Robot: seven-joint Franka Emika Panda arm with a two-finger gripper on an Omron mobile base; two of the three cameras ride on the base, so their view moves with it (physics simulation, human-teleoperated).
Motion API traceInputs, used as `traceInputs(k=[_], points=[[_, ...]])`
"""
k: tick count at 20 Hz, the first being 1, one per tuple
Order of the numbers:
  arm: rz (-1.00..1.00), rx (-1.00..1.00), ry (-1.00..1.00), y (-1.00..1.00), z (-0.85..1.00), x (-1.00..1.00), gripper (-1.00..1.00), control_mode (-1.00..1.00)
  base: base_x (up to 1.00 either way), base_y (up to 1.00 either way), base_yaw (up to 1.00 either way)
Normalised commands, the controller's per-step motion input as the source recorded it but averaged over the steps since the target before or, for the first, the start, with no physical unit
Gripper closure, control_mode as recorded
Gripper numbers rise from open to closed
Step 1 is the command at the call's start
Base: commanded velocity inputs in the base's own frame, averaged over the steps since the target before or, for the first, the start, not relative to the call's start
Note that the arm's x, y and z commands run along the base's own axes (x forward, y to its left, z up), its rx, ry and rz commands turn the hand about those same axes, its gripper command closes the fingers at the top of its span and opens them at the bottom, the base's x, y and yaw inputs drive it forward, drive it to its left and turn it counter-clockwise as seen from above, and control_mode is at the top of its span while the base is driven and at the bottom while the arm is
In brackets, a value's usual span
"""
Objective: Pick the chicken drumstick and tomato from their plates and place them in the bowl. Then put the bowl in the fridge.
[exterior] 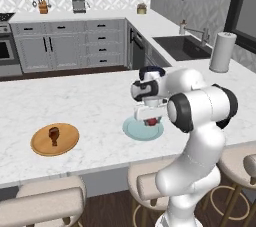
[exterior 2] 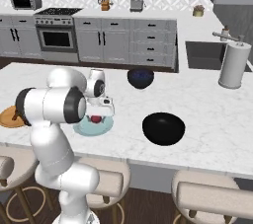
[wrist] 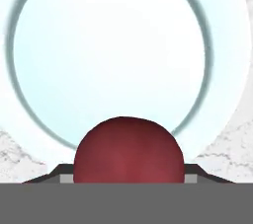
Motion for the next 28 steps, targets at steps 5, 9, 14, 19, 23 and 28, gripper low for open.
traceInputs(k=[5, 9, 14, 19, 23, 28], points=[[-0.2, 0.05, 0.0, -0.96, 1.0, -0.54, 1.0, -1.0, 0.0, 0.0, 0.0], [-0.29, 0.0, 0.04, -1.0, 0.78, -0.36, 1.0, -1.0, 0.0, 0.0, 0.0], [-0.32, 0.0, 0.04, -1.0, 0.34, 0.0, 1.0, -1.0, 0.0, 0.0, 0.0], [-0.3, -0.02, 0.07, -1.0, 0.01, 0.26, 1.0, -1.0, 0.0, 0.0, 0.0], [-0.18, -0.23, 0.0, -0.53, -0.34, 0.42, 1.0, -1.0, 0.0, 0.0, 0.0], [-0.1, -0.21, 0.01, -0.26, -0.48, 0.34, 1.0, -1.0, 0.0, 0.0, 0.0]])
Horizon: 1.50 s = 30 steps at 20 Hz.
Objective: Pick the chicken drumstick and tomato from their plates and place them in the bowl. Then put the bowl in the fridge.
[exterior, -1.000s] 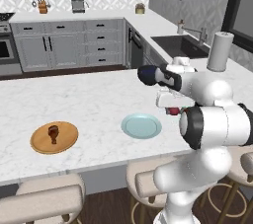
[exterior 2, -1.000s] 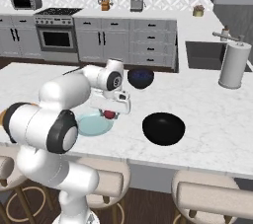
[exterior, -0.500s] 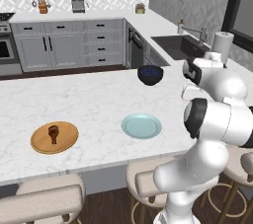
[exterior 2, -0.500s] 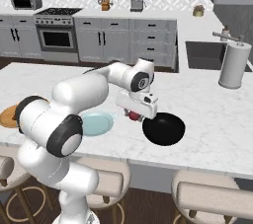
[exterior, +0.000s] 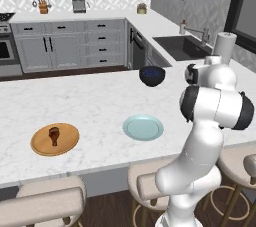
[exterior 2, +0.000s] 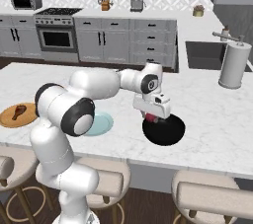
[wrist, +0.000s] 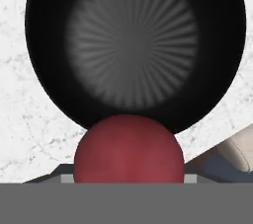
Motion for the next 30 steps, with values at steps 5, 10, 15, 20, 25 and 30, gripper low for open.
traceInputs(k=[5, 10, 15, 20, 25, 30], points=[[-0.07, -0.08, 0.01, -0.2, -0.55, 0.31, 1.0, -1.0, 0.0, 0.0, 0.0], [-0.03, 0.0, 0.0, -0.47, -0.31, 0.13, 1.0, -1.0, 0.0, 0.0, 0.0], [-0.03, 0.0, 0.01, -0.25, -0.4, 0.07, -1.0, -1.0, 0.0, 0.0, 0.0], [-0.03, 0.0, 0.02, -0.03, -0.3, 0.35, -1.0, -1.0, 0.0, 0.0, 0.0], [0.02, 0.02, 0.03, -0.14, 0.0, 0.2, -1.0, -1.0, 0.0, 0.0, 0.0], [0.06, 0.01, 0.0, 0.08, 0.62, -0.49, -1.0, -1.0, 0.0, 0.0, 0.0]])
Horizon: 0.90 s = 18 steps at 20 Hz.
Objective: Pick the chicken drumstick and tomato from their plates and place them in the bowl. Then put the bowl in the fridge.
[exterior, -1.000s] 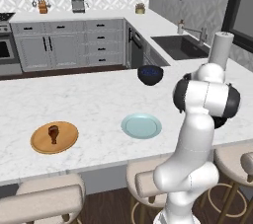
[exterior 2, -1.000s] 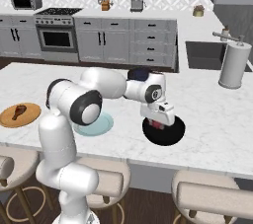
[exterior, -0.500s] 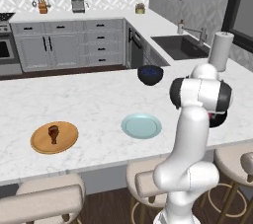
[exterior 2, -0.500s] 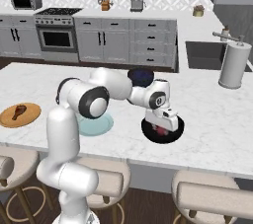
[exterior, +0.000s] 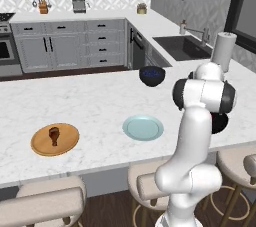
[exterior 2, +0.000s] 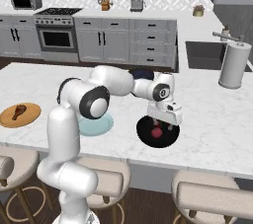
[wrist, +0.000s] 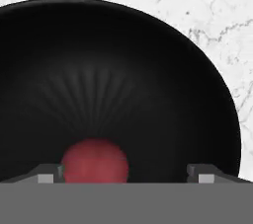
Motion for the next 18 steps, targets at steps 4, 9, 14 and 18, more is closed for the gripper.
traceInputs(k=[4, 9, 14, 18], points=[[0.06, 0.0, -0.03, 0.81, 0.77, -1.0, -1.0, -1.0, 0.0, 0.0, 0.0], [0.09, 0.0, -0.07, 1.0, 0.47, -1.0, -1.0, -1.0, 0.0, 0.0, 0.0], [0.17, -0.01, -0.14, 1.0, 0.05, -0.98, -1.0, -1.0, 0.0, 0.0, 0.0], [0.08, 0.0, -0.04, 1.0, 0.04, -0.4, -1.0, -1.0, 0.0, 0.0, 0.0]])
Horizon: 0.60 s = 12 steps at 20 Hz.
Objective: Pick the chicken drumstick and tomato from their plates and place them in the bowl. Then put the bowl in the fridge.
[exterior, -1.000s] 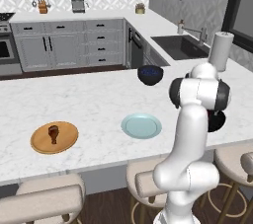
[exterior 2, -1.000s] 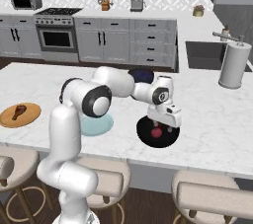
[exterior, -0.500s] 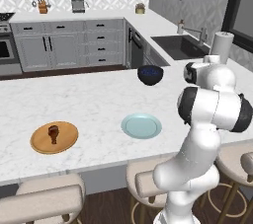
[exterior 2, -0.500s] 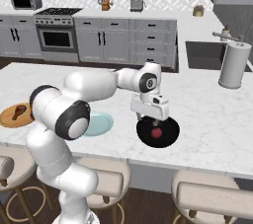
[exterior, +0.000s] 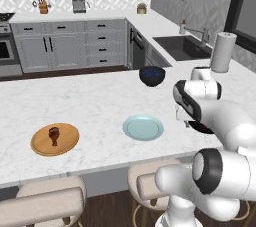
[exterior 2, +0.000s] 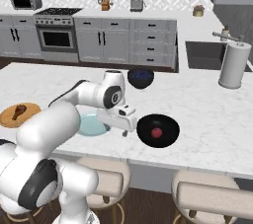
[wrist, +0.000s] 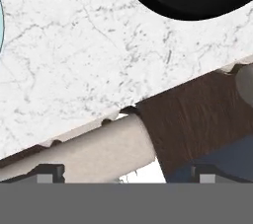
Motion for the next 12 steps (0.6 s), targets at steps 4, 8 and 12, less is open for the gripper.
traceInputs(k=[4, 8, 12], points=[[0.11, 0.0, 0.0, 1.0, 0.26, 0.06, -1.0, -1.0, 0.0, 0.0, 0.0], [0.18, 0.0, 0.03, 1.0, 0.41, 0.26, -1.0, -1.0, 0.0, 0.0, 0.0], [0.14, 0.0, 0.02, 1.0, 0.05, 0.5, -1.0, -1.0, 0.0, 0.0, 0.0]])
